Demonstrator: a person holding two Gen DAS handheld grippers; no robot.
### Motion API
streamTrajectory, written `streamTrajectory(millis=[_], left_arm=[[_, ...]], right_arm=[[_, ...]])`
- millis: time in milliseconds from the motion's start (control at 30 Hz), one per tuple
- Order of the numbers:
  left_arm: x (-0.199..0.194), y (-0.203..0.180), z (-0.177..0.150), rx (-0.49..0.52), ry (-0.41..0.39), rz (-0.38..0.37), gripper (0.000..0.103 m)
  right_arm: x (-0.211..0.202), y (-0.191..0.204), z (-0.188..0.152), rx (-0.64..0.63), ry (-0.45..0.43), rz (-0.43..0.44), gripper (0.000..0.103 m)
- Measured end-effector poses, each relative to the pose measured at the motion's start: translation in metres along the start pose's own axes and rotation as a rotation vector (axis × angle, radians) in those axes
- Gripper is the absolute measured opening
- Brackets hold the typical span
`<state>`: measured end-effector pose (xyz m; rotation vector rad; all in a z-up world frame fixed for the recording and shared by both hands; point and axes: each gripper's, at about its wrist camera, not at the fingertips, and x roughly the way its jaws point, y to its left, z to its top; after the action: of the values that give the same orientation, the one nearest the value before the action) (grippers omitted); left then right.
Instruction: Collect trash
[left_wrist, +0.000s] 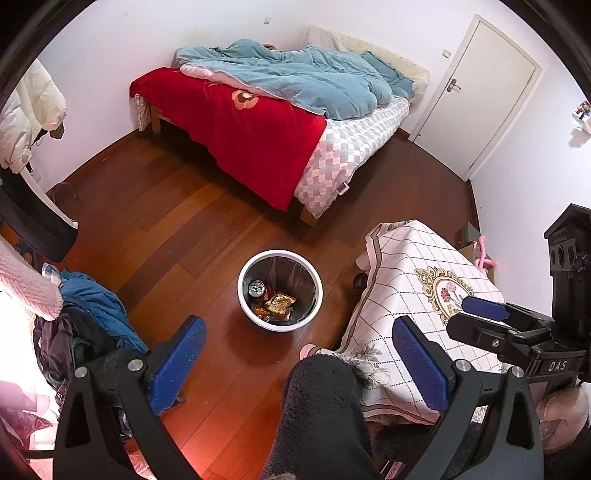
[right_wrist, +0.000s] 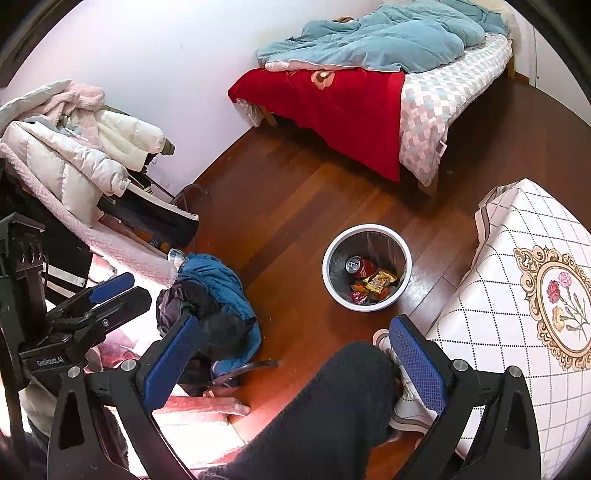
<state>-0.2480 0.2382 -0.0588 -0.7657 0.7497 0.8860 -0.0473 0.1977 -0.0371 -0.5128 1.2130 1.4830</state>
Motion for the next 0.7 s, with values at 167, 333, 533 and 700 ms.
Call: streamTrajectory(millis=[167, 333, 533, 700], left_arm=[[-0.0008, -0.0017, -0.0002, 0.001, 0.002, -0.009, 0.103], [0.0017, -0.0044, 0.0006, 0.007, 0.012, -0.027, 0.103], [0.0018, -0.0074, 0.0008, 0.015, 0.011, -0.039, 0.103], [0.0003, -0.007, -0.0015, 0.013, 0.013, -0.048, 0.103]], right_arm=[[-0.0004, 0.0017, -0.0011, -0.002, 0.0, 0.002, 0.103], [-0.0011, 0.0024, -0.0026, 0.001, 0.001, -0.005, 0.103], [-0.003, 0.001, -0.0059, 0.005, 0.004, -0.01, 0.103], [-0.004, 0.0012, -0.0066, 0.005, 0.005, -0.013, 0.103]])
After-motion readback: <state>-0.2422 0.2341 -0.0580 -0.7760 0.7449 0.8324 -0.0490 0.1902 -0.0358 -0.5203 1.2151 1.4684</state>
